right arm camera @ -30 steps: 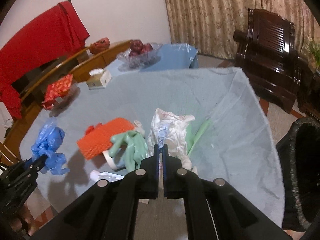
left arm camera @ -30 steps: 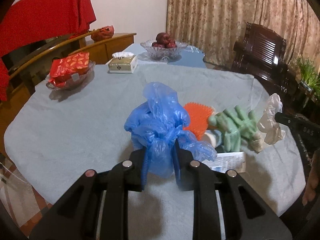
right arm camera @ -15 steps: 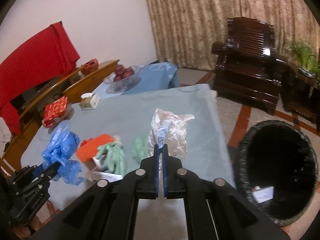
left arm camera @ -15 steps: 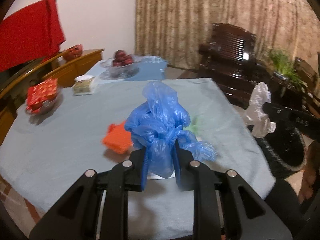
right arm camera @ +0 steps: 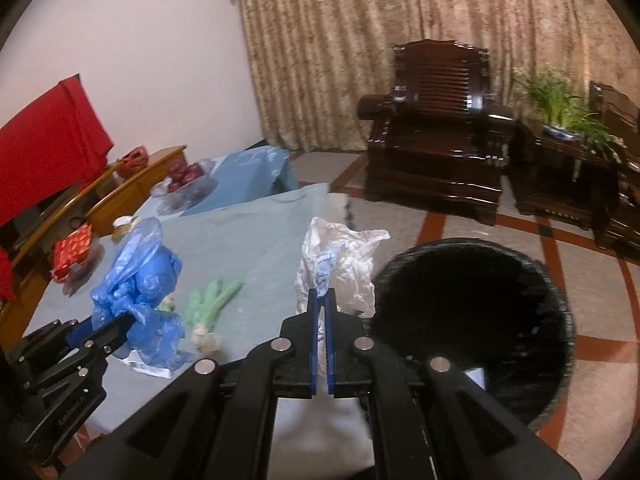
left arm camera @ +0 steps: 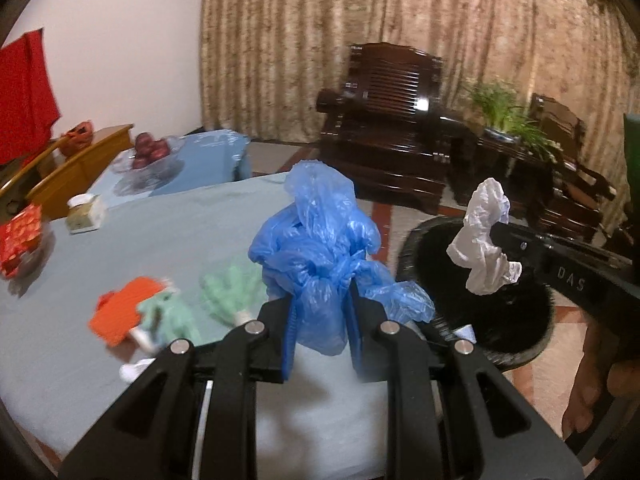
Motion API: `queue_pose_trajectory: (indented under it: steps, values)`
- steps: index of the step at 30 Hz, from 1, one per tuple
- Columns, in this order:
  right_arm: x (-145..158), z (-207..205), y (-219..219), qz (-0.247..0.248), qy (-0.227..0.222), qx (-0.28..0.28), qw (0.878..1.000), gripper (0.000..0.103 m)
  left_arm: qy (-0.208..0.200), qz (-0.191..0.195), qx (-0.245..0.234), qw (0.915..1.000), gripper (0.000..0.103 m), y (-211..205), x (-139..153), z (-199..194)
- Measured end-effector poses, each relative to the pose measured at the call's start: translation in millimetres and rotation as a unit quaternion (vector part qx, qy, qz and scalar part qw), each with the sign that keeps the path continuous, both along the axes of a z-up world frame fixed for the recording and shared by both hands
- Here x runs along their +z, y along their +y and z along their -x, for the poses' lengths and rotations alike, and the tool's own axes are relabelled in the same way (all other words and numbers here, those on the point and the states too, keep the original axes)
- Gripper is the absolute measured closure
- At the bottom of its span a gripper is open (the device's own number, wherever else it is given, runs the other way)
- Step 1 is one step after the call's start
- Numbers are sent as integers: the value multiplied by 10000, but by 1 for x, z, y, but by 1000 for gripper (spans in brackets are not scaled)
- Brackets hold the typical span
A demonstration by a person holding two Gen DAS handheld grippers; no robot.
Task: Collect trash
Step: 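Carry the blue bag and white plastic with both tools over the black bin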
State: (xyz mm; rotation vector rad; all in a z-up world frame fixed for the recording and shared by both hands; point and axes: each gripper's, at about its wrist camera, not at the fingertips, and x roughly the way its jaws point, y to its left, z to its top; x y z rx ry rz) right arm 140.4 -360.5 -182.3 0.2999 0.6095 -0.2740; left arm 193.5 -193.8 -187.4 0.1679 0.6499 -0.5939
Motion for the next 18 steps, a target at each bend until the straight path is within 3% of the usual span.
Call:
queue_pose_trajectory:
  steps: [11,18]
  values:
    - [-9,41,-78,-1,101,-668,9977,100,193,24,-723,9972,82,-102,-10,16]
    - [-50,39,-130,-256,567,-917,9938,100,648,-255,-1221,9901,82,-175,-50,8]
